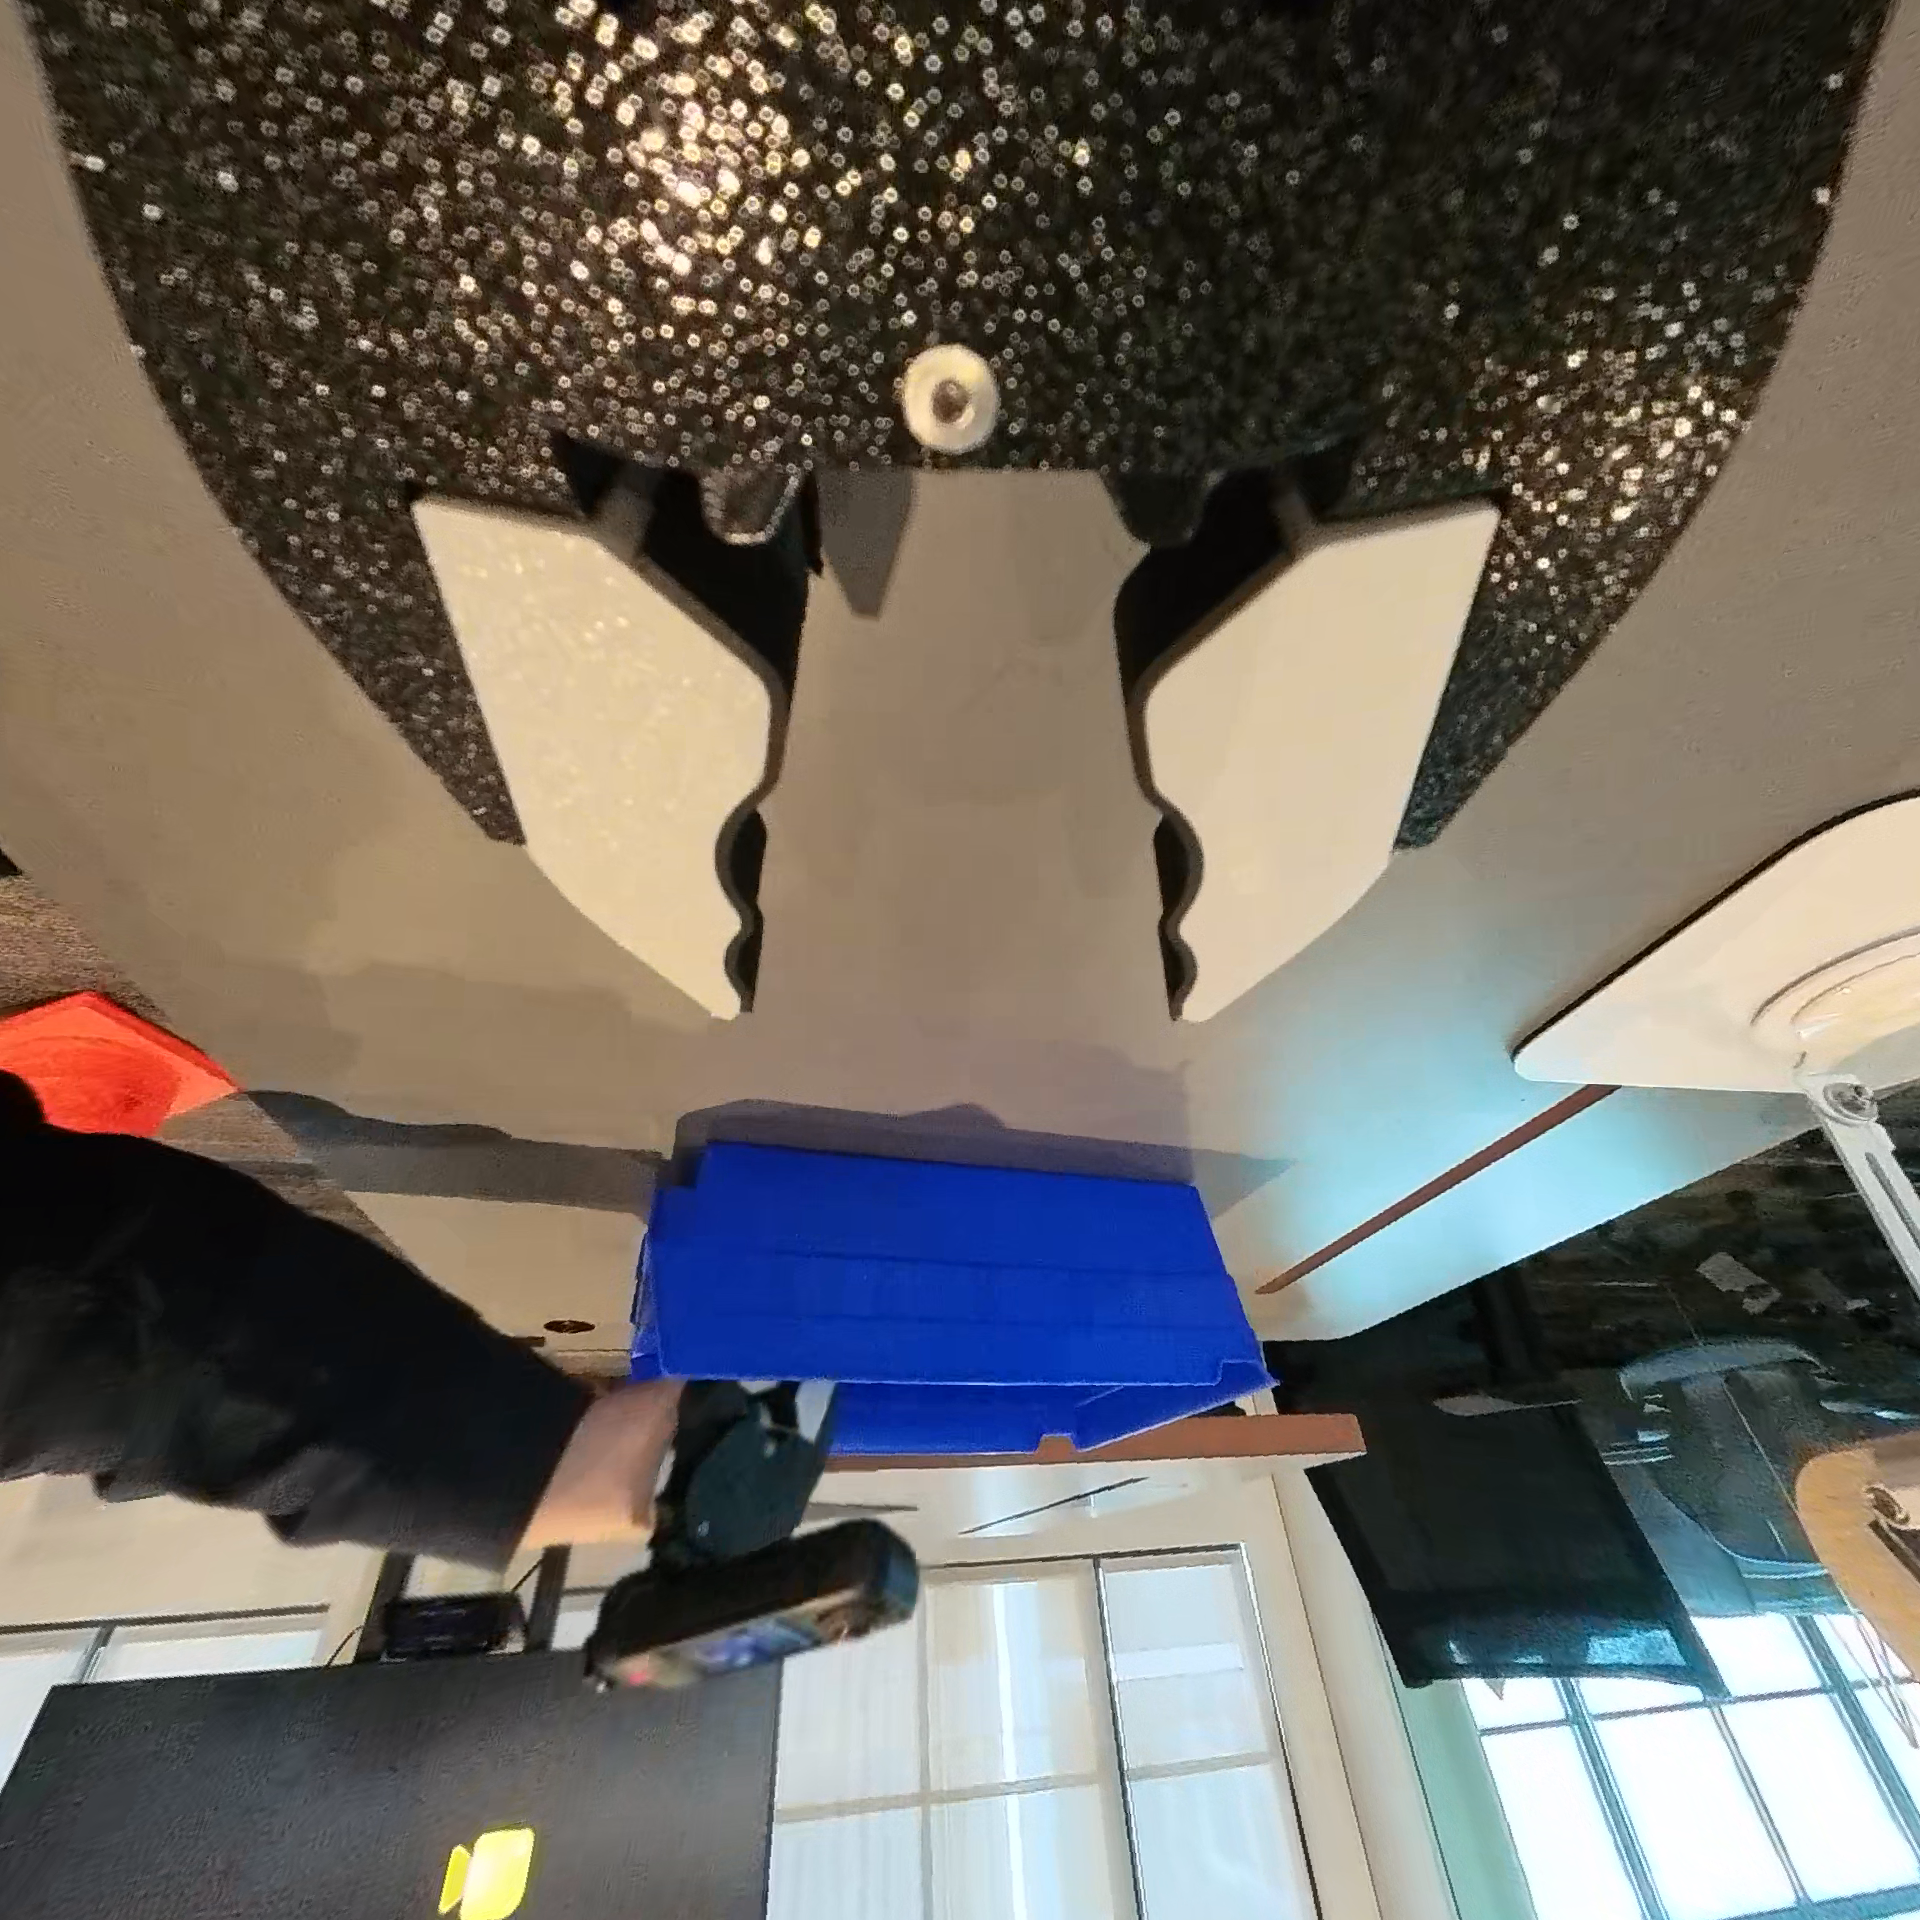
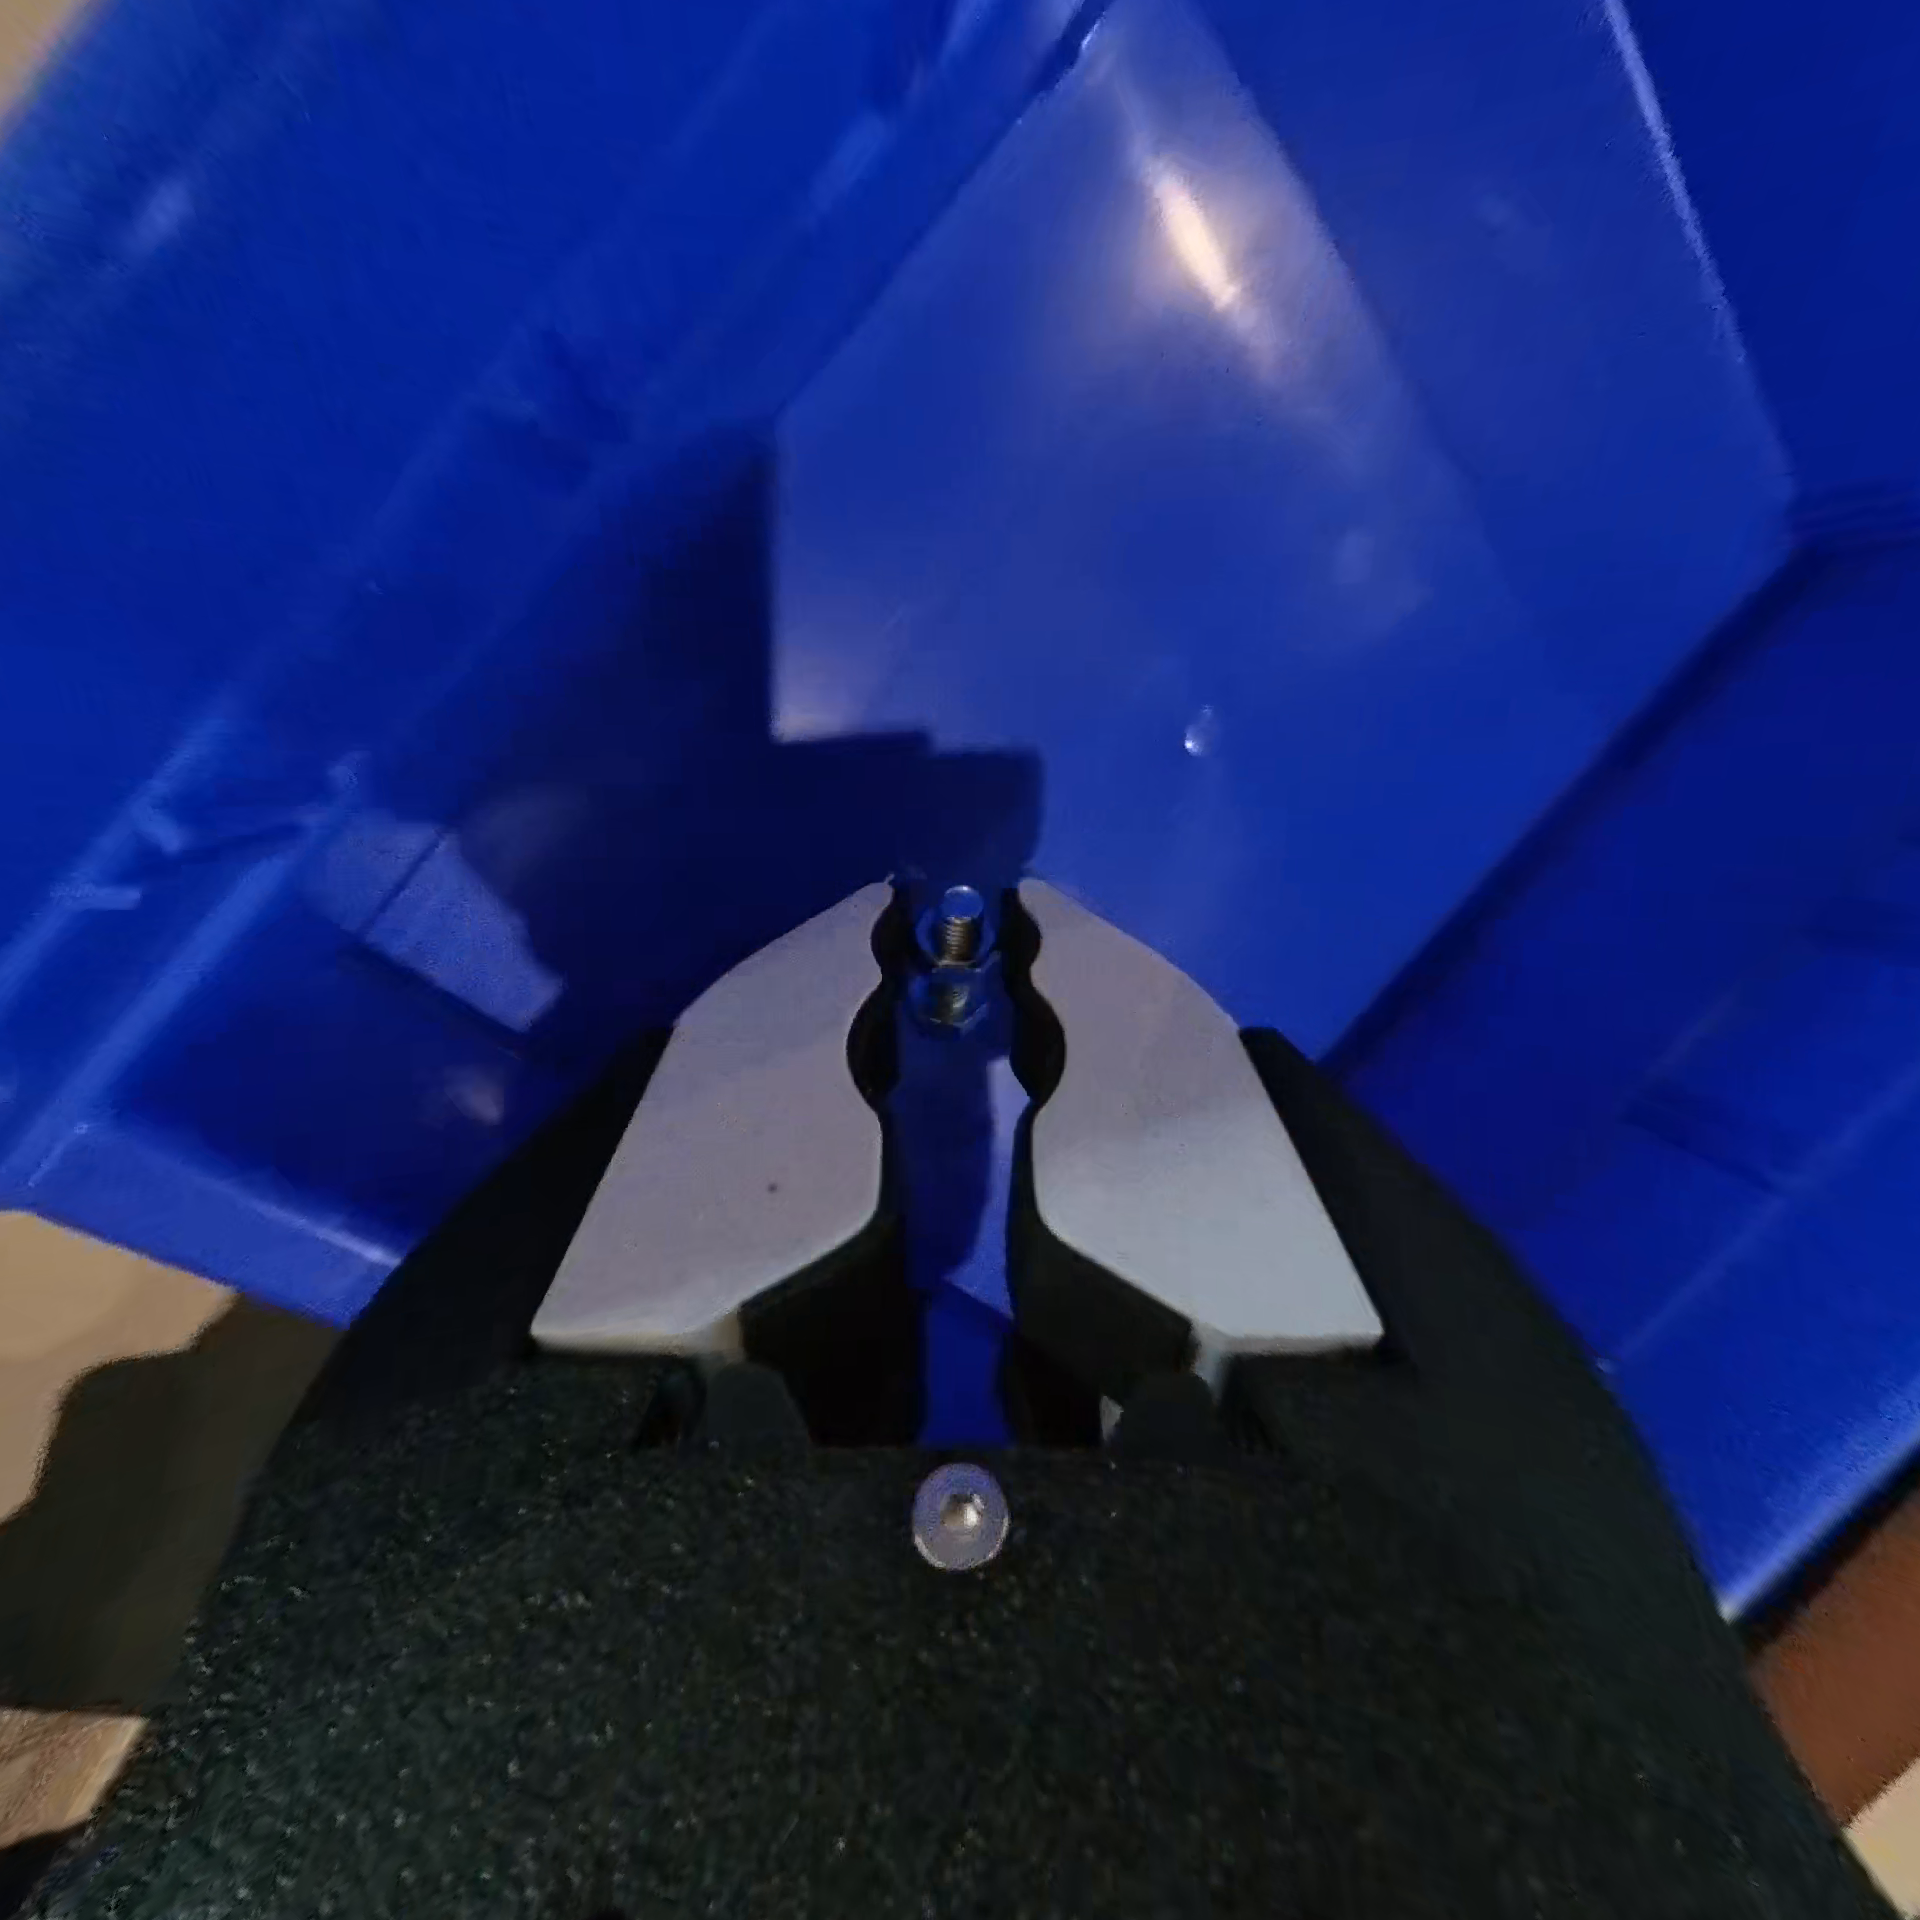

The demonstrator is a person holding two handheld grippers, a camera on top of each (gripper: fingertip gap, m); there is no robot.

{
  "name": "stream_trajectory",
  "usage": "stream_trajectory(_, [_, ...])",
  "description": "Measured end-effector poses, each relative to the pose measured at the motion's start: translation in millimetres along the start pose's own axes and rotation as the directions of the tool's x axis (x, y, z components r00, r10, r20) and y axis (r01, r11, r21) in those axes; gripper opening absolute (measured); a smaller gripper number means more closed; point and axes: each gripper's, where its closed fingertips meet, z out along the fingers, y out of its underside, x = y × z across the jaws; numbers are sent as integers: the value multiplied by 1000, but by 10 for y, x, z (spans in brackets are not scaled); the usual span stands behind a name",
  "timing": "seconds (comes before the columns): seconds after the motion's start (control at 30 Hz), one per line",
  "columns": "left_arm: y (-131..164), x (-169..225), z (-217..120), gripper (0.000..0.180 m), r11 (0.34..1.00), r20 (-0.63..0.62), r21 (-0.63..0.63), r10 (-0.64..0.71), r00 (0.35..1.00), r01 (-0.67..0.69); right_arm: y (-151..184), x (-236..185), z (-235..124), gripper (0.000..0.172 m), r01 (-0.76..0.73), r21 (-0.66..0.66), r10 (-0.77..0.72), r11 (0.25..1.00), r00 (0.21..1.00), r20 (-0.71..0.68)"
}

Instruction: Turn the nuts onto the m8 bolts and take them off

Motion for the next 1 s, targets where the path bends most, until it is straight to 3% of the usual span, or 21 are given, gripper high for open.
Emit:
stream_trajectory(0.1, [-2, -9, -3, 75, 1000, 4, 2, -4, 1000, 4, 12, -10, 50, 22, -18, -15, 18, 1000, 1000, 2])
stream_trajectory(0.2, [-1, -9, 0, 75, 1000, 6, 0, -3, 1000, 3, 10, 144, -132, 24, -61, 22, 63, 998, 992, -109])
stream_trajectory(0.27, [4, -22, -6, 71, 1000, 19, -3, 6, 1000, -6, -168, 269, -554, 17, -104, 227, 155, 968, 963, -222])
stream_trajectory(0.3, [11, -41, -12, 67, 1000, 36, -9, 14, 999, -14, -335, 231, -839, 13, -120, 392, 217, 912, 953, -212])
stream_trajectory(0.37, [4, -111, -42, 61, 999, 96, -17, 37, 995, -36, -731, -27, -1437, 9, -123, 706, 263, 697, 960, -92])
stream_trajectory(0.43, [-64, -170, -113, 45, 995, 169, -1, 94, 981, -95, -1095, -378, -1847, 5, -102, 876, 207, 471, 978, 3])
stream_trajectory(0.47, [-106, -199, -156, 38, 991, 211, 7, 127, 969, -132, -1264, -554, -1923, 2, -73, 914, 165, 400, 986, 6])
stream_trajectory(0.53, [-143, -250, -222, 27, 984, 283, 0, 172, 944, -179, -1602, -874, -1864, 0, 7, 945, 101, 326, 994, -42])
stream_trajectory(0.63, [-113, -257, -227, 18, 981, 302, -30, 194, 933, -194, -2084, -1300, -1466, 0, 71, 949, -13, 306, 997, -71])
stream_trajectory(0.7, [-87, -252, -208, 15, 981, 296, -44, 194, 935, -190, -2284, -1452, -1220, 0, 65, 955, -14, 291, 998, -64])
stream_trajectory(0.8, [-72, -239, -184, 10, 985, 288, -41, 174, 942, -169, -2394, -1754, -1121, 1, -69, 975, -50, 212, 995, 81])
stream_trajectory(1.0, [-127, -183, -162, 6, 985, 271, -4, 168, 948, -174, -2453, -1740, -1048, 3, 19, 990, 45, 137, 999, -25])
